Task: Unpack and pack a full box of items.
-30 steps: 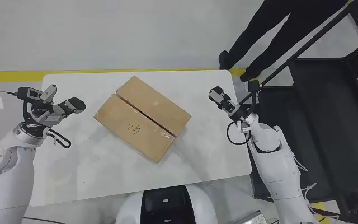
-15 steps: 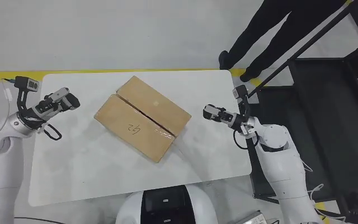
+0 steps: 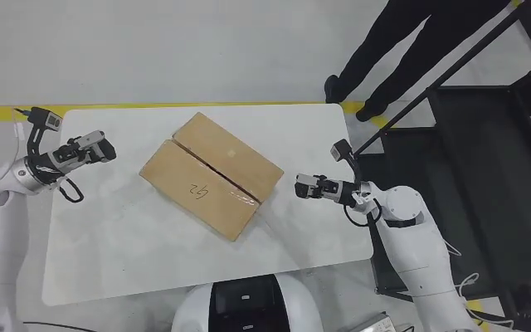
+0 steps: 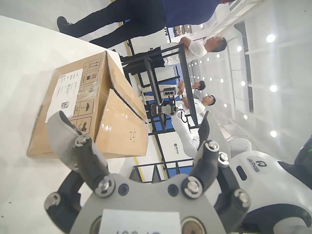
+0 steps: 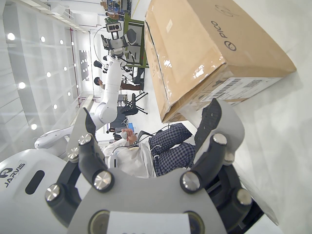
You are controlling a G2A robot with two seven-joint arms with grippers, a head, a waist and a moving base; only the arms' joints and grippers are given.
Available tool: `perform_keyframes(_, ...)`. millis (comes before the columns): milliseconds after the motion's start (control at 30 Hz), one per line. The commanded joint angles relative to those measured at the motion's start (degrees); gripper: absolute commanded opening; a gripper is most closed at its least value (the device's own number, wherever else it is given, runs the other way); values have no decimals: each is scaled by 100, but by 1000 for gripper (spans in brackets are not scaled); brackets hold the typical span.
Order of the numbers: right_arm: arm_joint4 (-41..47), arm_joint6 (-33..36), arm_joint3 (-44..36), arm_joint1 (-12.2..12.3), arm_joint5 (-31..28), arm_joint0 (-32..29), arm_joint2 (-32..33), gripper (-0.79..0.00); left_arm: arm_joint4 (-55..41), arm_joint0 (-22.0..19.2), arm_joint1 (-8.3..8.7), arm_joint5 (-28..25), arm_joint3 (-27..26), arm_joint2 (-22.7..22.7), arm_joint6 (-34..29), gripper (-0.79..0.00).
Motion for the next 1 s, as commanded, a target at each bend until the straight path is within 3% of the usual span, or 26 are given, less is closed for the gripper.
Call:
perform_keyframes(0, -48, -54, -10, -1, 42, -30, -53, 0, 392, 92, -24, -12, -123, 187, 367, 0)
perform_keyframes(133, -143, -45, 102, 5, 188, -4, -276, 0, 678, 45, -124, -115, -67, 601, 1032, 0)
perform_keyframes(300, -246, -170, 326, 11, 139, 84, -460, 0, 758, -243, -260, -347, 440, 1078, 1403, 0)
perform_keyframes(600, -332, -751, 690, 19, -82, 284, -554, 0, 377, -601, -460, -727, 1028, 1726, 823, 0)
perform_keyframes(767, -445, -1262, 871, 13, -258, 403, -584, 0, 174, -587, -449, -666, 954, 1789, 658, 0)
perform_keyframes(967, -554, -1695, 1184, -2, -418, 608, -676, 0, 58, -218, -253, -333, 409, 1644, 325, 0)
